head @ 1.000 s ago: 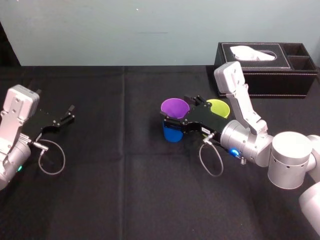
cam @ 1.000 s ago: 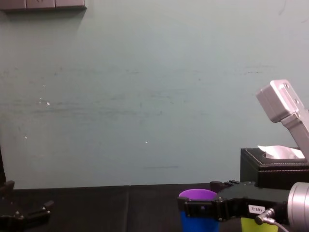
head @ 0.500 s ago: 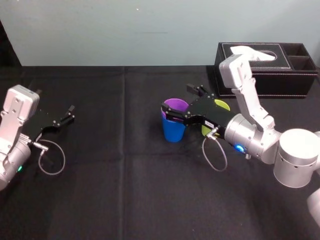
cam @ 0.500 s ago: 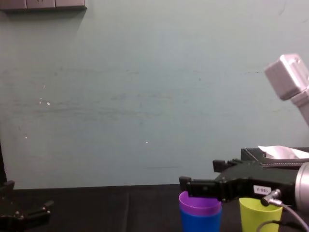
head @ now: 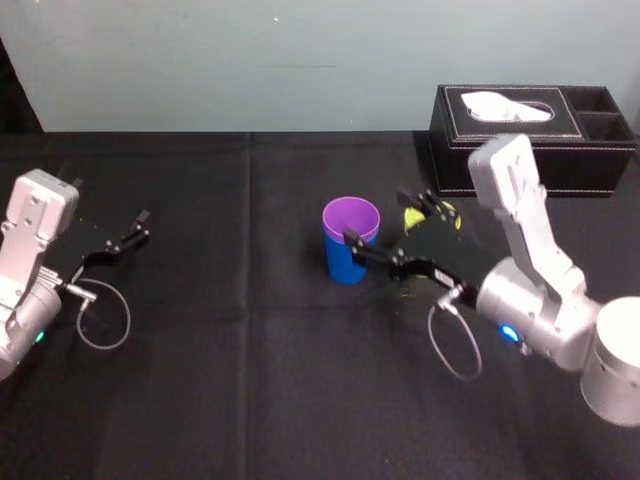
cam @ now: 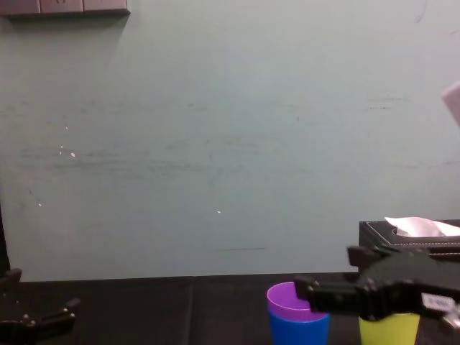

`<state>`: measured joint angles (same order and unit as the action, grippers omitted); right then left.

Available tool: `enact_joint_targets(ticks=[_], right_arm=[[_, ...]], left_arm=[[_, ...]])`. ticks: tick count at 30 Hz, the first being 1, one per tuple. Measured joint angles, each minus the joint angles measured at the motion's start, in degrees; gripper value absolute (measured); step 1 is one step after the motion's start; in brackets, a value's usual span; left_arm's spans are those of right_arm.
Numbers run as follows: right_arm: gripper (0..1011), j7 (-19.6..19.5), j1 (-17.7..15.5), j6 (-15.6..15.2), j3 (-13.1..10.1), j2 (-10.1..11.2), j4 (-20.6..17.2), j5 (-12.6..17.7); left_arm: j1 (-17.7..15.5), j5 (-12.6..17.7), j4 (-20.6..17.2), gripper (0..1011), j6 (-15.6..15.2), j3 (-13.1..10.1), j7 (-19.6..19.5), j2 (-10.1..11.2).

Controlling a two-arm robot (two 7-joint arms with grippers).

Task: Stack the three plastic cups sequentially using one hand.

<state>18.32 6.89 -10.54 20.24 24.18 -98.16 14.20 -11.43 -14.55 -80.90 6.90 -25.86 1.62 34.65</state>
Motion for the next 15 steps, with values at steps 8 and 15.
enact_joint_targets(ticks=[8,15], right_arm=[[1000,-4.74,-7.92,-0.54,-2.96,0.3,-4.64,-1.87],[1000,-8.24,-13.27,-0.67,-6.18,-1.18,-6.2,-2.1]], left_arm=[[0.0,0.0,0.0,1012,0.0,0.0,0.0,0.0],[0.0,0.0,0.0,1012,0.0,0.0,0.0,0.0]])
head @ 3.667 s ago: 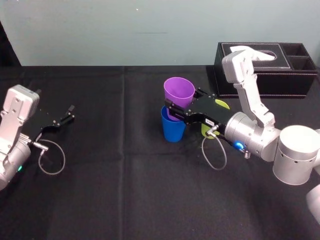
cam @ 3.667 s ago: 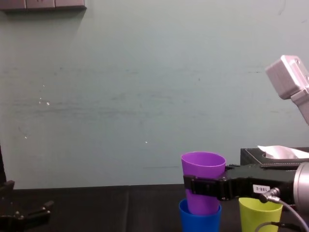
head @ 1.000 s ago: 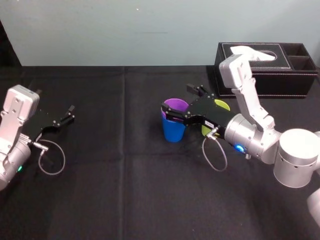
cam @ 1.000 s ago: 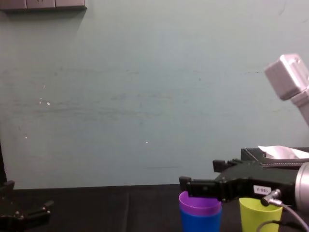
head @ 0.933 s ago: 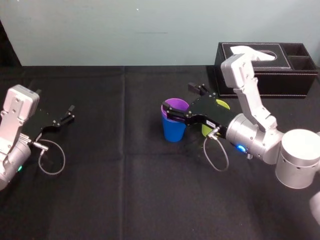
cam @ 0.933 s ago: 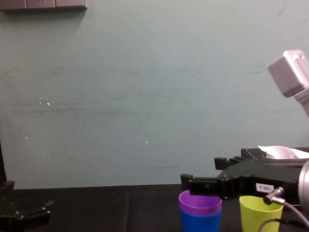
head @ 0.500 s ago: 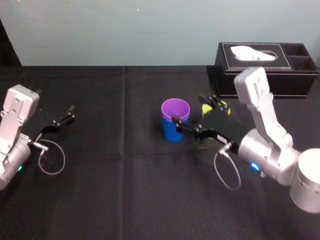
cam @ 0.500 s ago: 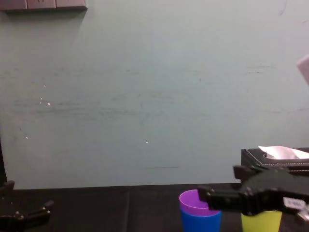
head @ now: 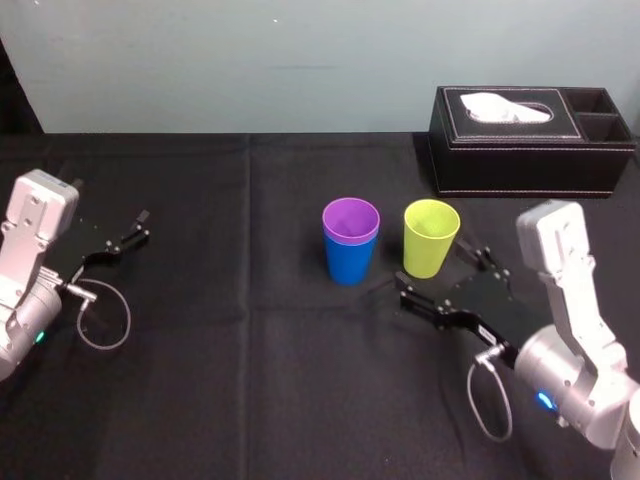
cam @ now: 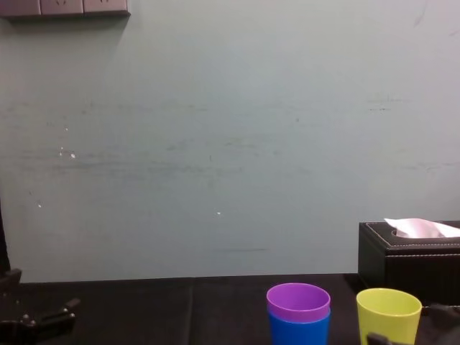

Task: Stack the three plastic cups sequentially using one hand.

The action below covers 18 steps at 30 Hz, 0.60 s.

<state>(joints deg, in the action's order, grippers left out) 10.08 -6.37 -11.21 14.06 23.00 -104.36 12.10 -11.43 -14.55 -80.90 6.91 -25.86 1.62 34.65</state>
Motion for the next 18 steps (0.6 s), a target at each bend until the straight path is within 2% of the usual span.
enact_joint_targets(ticks=[8,18], right_arm=[[1000,-2.21,-3.18,-0.01,-2.18,-1.72,0.6,-1.05],[1000,-2.33,-1.89,1.28,-3.87,-3.76,4.1,-1.58]], left_arm=[[0.0,0.0,0.01,1011,0.0,0.0,0.0,0.0],[0.0,0.0,0.0,1011,0.0,0.0,0.0,0.0]])
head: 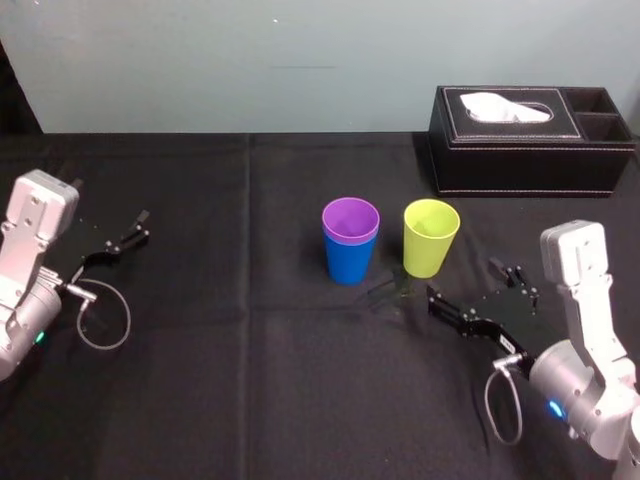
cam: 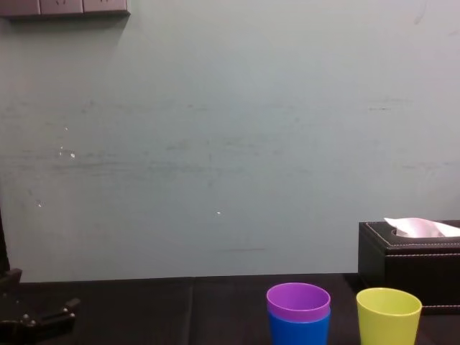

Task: Stack the three plastic cups sequentially using one hand.

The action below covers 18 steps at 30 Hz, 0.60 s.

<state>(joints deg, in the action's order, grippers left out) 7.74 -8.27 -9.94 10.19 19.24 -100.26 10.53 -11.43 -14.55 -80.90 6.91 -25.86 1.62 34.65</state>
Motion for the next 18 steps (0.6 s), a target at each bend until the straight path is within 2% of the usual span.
enact_joint_targets(ticks=[7,8,18], right_arm=[[1000,3.15,3.37,0.95,0.26,-1.1,3.98,0.17],[1000,3.87,4.41,1.25,0.32,-1.45,5.43,0.17],[1000,5.13,7.47,2.31,0.29,-2.87,9.86,0.32]], left_arm=[[0.0,0.0,0.0,1011,0.0,0.0,0.0,0.0],[0.0,0.0,0.0,1012,0.0,0.0,0.0,0.0],[0.0,0.0,0.0,1011,0.0,0.0,0.0,0.0]])
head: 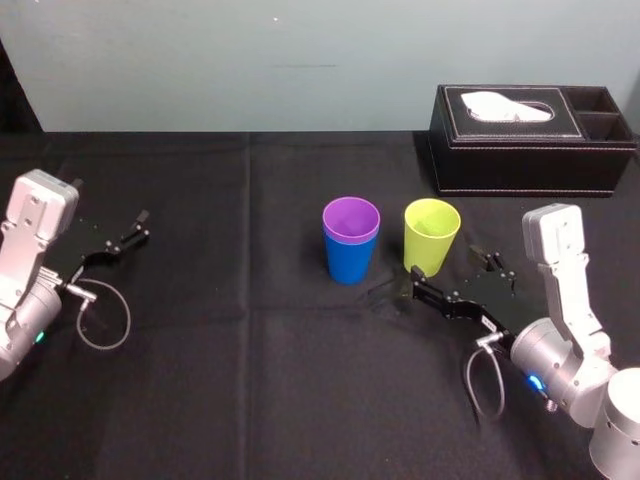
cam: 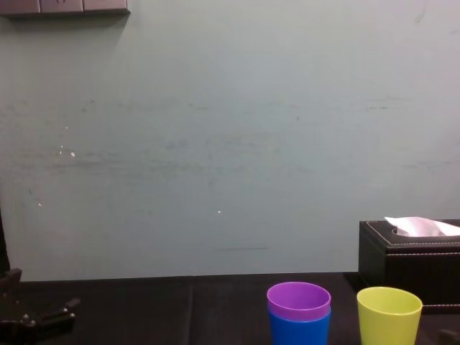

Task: Stack the three plastic cups sequentially using one hand.

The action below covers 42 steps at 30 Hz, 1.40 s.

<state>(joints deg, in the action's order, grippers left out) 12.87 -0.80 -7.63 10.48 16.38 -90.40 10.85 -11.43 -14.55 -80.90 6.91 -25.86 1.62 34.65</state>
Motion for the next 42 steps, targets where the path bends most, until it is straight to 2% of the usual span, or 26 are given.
enact_joint_targets(ticks=[26,36,42], right_arm=[[1000,1.9,6.65,1.56,1.07,-1.74,7.36,1.34],[1000,2.0,8.42,1.79,1.99,-2.16,9.51,1.34],[1000,1.99,8.36,1.79,1.93,-2.15,9.46,1.34]], left_arm=[[0.0,0.0,0.0,1011,0.0,0.0,0.0,0.0],[0.0,0.0,0.0,1011,0.0,0.0,0.0,0.0],[0.0,0.0,0.0,1011,0.0,0.0,0.0,0.0]])
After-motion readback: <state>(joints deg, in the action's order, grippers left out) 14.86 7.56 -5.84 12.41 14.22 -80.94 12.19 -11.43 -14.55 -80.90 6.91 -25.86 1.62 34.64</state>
